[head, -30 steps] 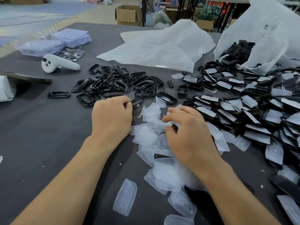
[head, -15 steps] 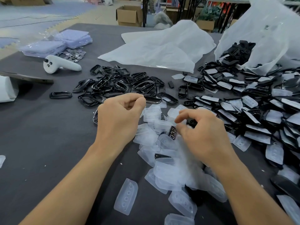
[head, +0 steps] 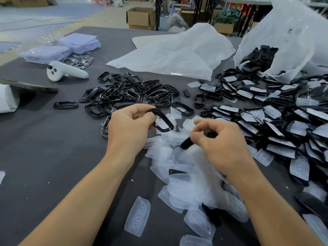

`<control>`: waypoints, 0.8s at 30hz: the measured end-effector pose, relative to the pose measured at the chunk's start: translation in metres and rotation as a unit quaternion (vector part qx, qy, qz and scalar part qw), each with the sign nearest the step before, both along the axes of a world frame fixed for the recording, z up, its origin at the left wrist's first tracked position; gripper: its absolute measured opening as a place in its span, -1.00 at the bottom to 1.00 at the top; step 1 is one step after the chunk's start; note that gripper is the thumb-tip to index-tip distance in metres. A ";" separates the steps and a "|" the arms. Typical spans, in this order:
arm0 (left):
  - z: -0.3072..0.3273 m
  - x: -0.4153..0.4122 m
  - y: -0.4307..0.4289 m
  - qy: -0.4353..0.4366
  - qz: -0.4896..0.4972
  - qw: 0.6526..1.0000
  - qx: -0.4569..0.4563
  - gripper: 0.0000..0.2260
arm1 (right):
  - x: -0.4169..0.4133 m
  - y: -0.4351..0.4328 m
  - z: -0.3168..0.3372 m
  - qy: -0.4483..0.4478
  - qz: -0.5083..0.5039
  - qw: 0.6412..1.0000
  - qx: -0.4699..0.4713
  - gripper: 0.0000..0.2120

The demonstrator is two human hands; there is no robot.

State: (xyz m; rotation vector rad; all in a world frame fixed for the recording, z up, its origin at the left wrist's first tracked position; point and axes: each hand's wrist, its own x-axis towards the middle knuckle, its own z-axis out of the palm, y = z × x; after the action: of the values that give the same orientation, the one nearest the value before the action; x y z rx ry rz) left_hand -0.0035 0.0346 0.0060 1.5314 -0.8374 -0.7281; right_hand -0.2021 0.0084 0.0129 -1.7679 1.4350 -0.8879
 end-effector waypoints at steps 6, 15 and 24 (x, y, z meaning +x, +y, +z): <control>0.003 -0.005 0.003 0.071 -0.021 0.997 -0.009 -0.82 | 0.000 0.001 0.013 -0.319 -0.063 0.944 0.062 -0.69; 0.010 -0.020 0.010 0.116 -0.075 0.990 -0.028 -0.84 | 0.010 0.007 0.011 -0.358 -0.018 0.928 0.103 -0.81; 0.016 -0.023 0.012 0.127 -0.084 0.988 -0.030 -0.77 | 0.008 0.007 0.011 -0.326 -0.015 0.942 0.079 -0.87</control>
State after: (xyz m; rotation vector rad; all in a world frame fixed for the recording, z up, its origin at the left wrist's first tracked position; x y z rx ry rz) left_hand -0.0267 0.0471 0.0219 1.2921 -0.7936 -0.9894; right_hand -0.1936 0.0151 0.0239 -1.1698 1.0550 -1.1949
